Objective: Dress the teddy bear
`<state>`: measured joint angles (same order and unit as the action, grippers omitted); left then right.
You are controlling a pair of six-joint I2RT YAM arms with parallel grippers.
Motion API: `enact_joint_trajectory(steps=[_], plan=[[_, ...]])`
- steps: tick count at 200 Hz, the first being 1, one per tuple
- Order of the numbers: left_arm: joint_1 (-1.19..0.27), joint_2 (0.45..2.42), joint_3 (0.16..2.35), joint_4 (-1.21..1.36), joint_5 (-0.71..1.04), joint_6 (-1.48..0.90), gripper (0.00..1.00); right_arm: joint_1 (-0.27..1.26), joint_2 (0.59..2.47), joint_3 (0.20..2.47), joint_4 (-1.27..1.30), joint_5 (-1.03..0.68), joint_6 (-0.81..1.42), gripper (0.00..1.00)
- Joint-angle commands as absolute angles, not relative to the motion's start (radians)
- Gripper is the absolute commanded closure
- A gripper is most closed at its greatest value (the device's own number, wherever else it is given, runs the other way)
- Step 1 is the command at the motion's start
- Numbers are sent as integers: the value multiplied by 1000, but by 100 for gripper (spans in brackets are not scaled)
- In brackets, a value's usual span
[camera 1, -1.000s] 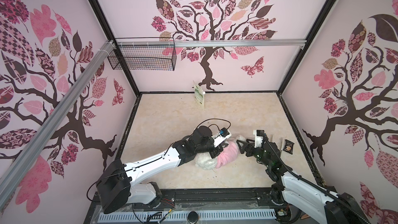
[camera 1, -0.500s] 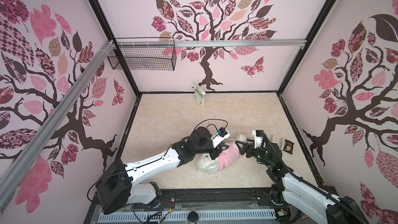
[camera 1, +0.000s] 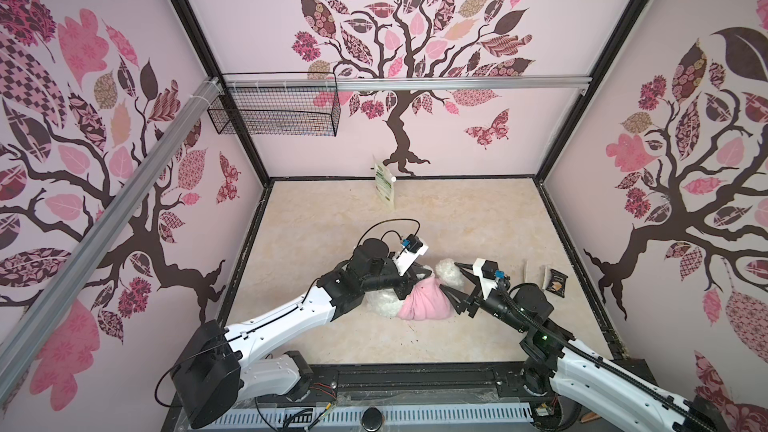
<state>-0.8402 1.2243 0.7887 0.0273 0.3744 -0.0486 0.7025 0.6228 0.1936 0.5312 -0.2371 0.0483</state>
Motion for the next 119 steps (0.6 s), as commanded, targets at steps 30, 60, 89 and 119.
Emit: enact_joint_trajectory(steps=[30, 60, 89, 119], plan=[[-836, 1200, 788, 74, 374, -59, 100, 738, 719, 280, 494, -279, 3, 16], [-837, 1213, 793, 102, 410, -93, 100, 796, 823, 280, 572, -262, -5, 14], [-836, 1214, 787, 127, 426, -117, 100, 808, 934, 306, 627, -287, -6, 16], [-836, 1206, 784, 134, 427, -131, 100, 808, 974, 289, 677, -240, 17, 17]])
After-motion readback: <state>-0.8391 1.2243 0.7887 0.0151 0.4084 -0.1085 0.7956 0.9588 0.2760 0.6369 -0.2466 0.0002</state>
